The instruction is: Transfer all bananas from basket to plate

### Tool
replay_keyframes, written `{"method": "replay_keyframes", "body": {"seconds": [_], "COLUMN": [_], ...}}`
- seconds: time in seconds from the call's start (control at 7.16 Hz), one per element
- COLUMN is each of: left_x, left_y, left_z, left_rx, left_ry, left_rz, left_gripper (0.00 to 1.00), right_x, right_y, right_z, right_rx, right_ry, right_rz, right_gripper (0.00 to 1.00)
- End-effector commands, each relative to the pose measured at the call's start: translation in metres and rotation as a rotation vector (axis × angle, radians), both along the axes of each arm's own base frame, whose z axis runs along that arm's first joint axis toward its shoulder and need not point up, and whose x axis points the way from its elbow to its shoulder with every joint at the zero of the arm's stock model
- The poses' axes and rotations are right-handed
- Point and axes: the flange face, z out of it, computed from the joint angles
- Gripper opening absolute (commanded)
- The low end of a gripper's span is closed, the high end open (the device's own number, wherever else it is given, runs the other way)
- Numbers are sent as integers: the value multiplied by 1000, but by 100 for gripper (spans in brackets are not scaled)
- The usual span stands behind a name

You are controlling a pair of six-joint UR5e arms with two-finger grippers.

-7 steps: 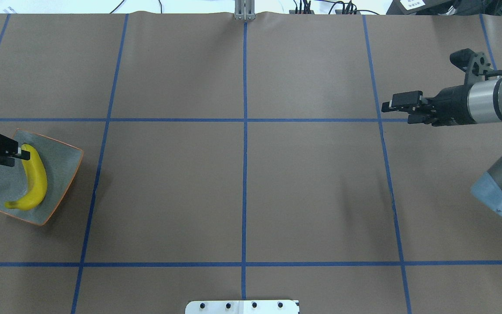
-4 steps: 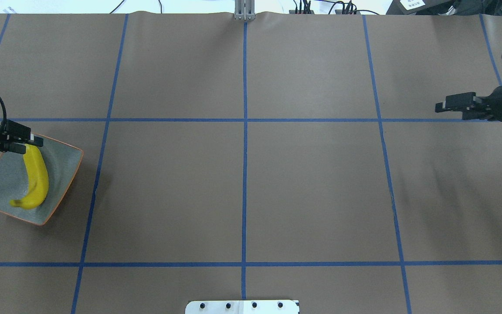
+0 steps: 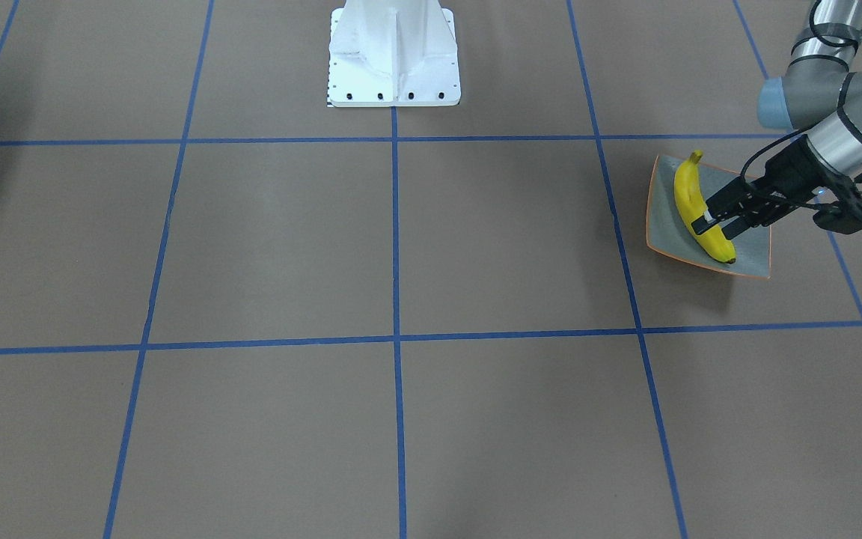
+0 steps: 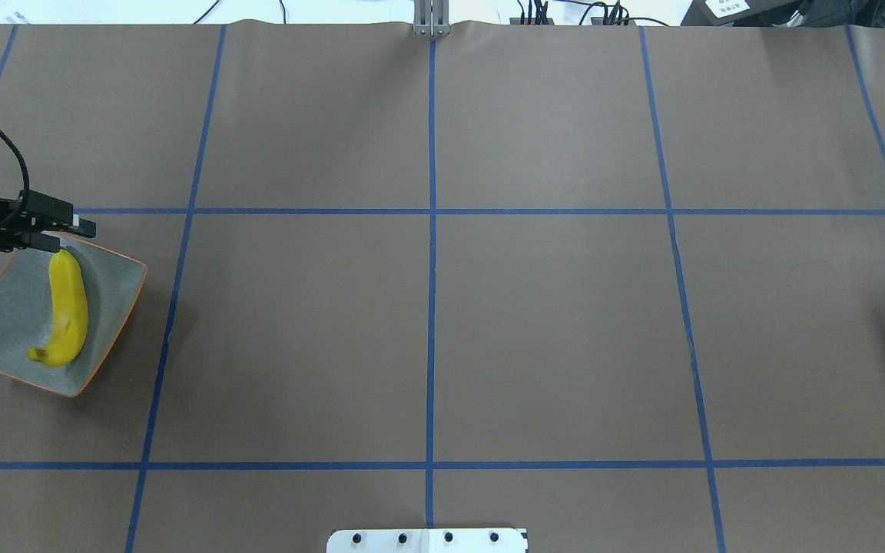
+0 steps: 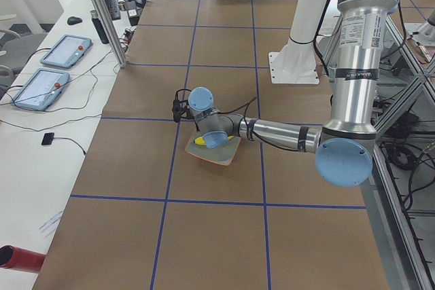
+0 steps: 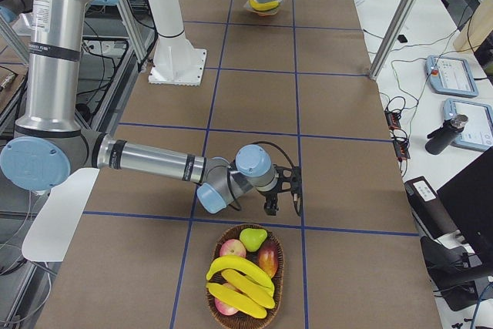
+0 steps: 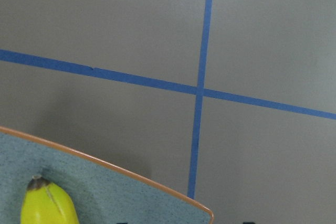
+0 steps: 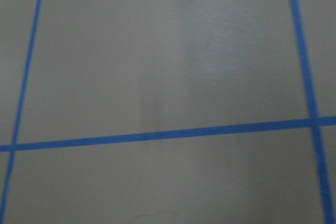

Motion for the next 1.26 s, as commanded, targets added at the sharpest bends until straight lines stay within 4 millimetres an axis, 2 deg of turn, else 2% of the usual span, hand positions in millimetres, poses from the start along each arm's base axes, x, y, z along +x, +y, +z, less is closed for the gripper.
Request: {"method": "replay_keyframes", "body": {"seconds": [0.0,0.14,0.28,0.42,0.56,0.84,0.98,1.12], "left_x": [1,2,2,2,2,0,-2,-3], "left_y": [-3,-4,-5,-5,-5,-5,-1,-1], "left_z": [-3,-5,-7,-8,-9,-13,-19,-18], "left_rx": [5,8,12,15,16,23,32,27], "left_ry": [1,3,4,6,7,11,19,17], "left_rz": [-5,-5,-6,-6,-6,-10,-12,-13], "left_gripper": [84,85,86,87,87,88,88,88], "right_x": [84,121,148,162,171,166,164,164], "right_y": [20,26,44,71,92,123,128,129], "right_z": [52,58,68,90,121,154,163,168], "right_rx": [-27,-51,-95,-147,-204,-246,-271,-283], "right_ry": [268,296,286,240,141,102,94,87], "right_rz": [-88,-121,-77,-33,10,-7,-5,-1], "right_gripper": [100,100,100,100,100,100,100,100]}}
